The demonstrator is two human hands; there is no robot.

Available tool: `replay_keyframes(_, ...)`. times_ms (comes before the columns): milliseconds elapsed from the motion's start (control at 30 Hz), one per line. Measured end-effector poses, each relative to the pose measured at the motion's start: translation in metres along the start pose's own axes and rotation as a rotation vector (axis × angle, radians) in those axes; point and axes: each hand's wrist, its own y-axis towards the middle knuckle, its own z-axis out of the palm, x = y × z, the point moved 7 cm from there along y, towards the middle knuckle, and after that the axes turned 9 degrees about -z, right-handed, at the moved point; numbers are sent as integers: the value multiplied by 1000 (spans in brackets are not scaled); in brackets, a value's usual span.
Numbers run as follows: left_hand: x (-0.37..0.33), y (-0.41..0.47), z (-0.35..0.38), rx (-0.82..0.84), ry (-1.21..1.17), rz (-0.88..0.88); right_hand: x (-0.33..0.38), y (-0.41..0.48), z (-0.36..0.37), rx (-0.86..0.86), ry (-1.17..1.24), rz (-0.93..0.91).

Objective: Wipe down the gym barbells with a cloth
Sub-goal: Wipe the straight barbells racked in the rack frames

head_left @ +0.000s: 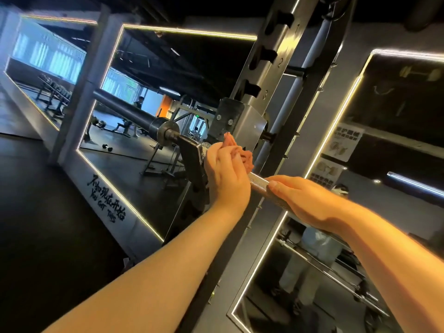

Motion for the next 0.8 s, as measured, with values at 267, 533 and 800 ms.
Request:
replay_keyframes(267,-12,-69,21,148,4,241,8,-5,-2,-23,98,-44)
replay_keyframes(533,9,3,-8,-86,91,43,8,-4,-1,-2,-36,-12)
replay_keyframes(800,-4,-92,19,-10,-287,-202,8,-2,-1,-31,105,-4)
